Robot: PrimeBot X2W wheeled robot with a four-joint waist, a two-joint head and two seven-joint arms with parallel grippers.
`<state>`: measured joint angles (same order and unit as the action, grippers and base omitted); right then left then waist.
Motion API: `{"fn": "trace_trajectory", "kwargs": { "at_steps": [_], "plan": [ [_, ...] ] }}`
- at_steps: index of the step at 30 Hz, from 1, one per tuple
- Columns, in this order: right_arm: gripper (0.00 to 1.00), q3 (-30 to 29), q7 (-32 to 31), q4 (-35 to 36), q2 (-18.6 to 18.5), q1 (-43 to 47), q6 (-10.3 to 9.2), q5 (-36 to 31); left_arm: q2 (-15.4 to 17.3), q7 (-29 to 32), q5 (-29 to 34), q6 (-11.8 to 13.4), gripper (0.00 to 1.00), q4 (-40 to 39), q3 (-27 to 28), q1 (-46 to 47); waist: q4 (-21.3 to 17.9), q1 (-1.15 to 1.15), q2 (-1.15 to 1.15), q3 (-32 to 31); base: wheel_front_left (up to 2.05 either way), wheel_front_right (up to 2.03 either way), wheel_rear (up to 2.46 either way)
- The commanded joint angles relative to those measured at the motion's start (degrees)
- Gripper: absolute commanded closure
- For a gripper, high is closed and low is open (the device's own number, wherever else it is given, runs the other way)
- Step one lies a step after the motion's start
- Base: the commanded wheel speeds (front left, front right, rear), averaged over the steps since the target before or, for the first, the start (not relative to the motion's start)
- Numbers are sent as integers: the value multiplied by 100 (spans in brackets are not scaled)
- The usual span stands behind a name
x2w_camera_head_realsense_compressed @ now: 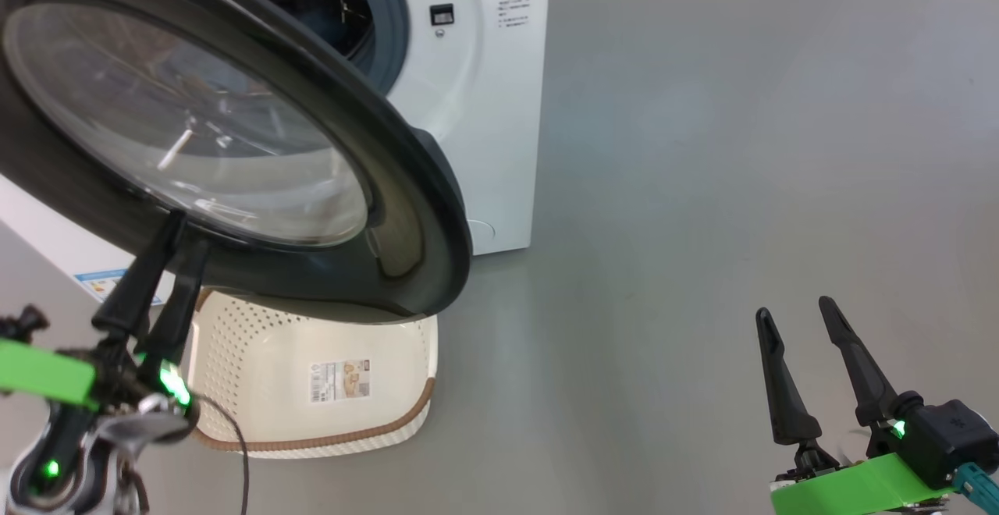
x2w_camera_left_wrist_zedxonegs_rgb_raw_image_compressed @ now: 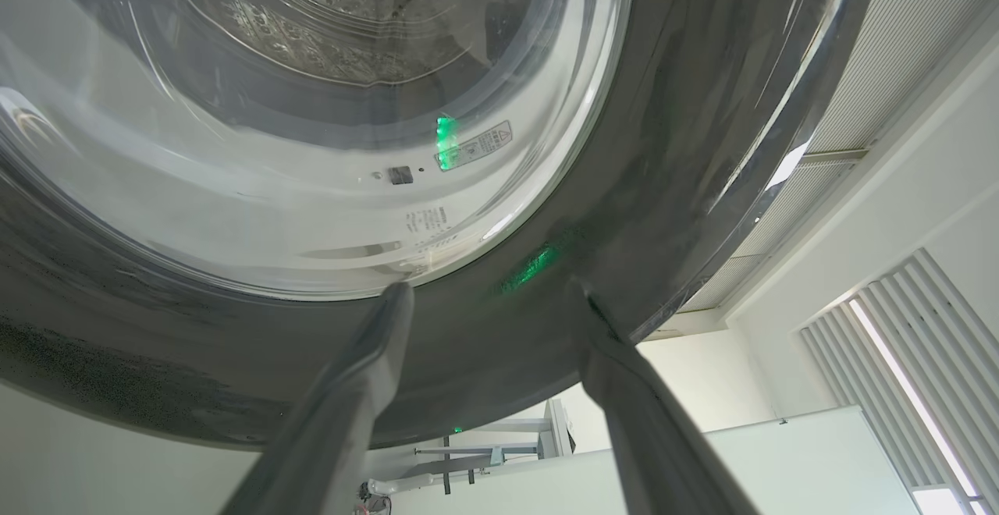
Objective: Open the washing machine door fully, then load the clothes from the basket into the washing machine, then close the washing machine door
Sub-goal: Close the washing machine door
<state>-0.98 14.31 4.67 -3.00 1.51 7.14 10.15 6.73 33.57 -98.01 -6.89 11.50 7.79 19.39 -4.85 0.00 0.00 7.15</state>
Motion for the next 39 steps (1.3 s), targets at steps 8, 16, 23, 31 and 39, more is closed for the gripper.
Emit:
{"fn": "trace_trajectory", "kwargs": {
  "at_steps": [8, 16, 23, 31, 39],
  "plan": [
    [0, 150, 69, 167, -39, 107, 35, -100, 41, -490, 449, -59, 0, -756, 365, -625, 200, 0, 0, -113, 0, 0, 0],
    [0, 132, 69, 172, -46, 172, 35, -106, -64, -1204, 1117, -59, 0, -1350, 466, -963, 288, 0, 0, -193, 0, 0, 0],
    [0, 125, 69, 183, -46, 218, 35, -128, 101, -2003, 2578, -59, 0, -2171, 249, -1377, 333, 0, 0, -256, 0, 0, 0],
    [0, 104, 69, 188, -63, 311, 35, -157, 302, -3141, 4951, 3, 0, -2804, -227, -2070, 458, 0, 0, -358, 0, 0, 0],
    [0, 64, 45, 178, -93, 433, 35, -209, 420, -3605, 6782, 445, 0, -2850, -753, -2602, 585, 0, 0, -540, 0, 0, 0]
  ]
}}
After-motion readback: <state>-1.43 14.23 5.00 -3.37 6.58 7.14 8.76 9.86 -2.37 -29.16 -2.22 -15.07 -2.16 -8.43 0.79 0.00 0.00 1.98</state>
